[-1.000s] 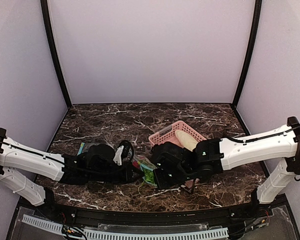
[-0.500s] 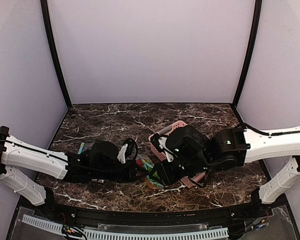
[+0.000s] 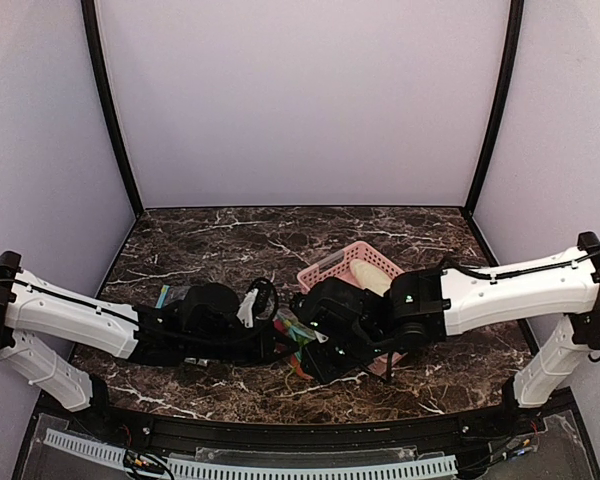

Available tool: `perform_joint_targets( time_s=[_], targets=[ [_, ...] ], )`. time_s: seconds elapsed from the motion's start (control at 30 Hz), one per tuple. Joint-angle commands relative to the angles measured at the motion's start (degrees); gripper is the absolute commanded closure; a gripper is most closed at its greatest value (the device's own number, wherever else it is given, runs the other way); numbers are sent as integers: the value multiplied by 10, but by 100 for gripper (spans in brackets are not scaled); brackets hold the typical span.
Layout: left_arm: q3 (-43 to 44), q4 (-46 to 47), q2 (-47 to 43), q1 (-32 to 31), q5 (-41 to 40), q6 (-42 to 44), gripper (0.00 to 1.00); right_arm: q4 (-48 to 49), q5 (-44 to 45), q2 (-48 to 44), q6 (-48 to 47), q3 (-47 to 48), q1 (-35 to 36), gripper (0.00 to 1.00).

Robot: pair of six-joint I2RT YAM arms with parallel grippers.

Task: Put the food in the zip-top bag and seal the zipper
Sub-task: Pass from the right arm to the left, then pick up the fake fruit from the zipper food storage bag.

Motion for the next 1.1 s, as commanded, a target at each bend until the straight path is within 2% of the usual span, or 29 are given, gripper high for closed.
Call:
perform_joint_targets(
  time_s=[0.0,0.07,0.1,0.43,0.67,0.77,0.9,1.07],
  targets=[
    [14,0,2,0,6,7,99,-20,27,17,3,25,1,78],
    [14,-1,2,0,5,8,99,-22,28,16,4,26,-1,96],
    [14,-3,2,0,5,9,99,-22,27,13,3,28,0,100],
    [71,-113,24,1,11,64,99,9,-17,-32,0,47,-27,100],
    [62,-115,27,1,2,63,99,93,-39,-117,30,-4,-36,100],
    [67,-109,24,0,9,97,99,109,-18,-137,45,-31,-41,100],
    [86,-116,20,-2,29,157,99,130,-5,-139,52,-41,-47,100],
    [106,-104,12,-7,42,201,99,151,-2,-99,44,-21,-49,100]
  ],
)
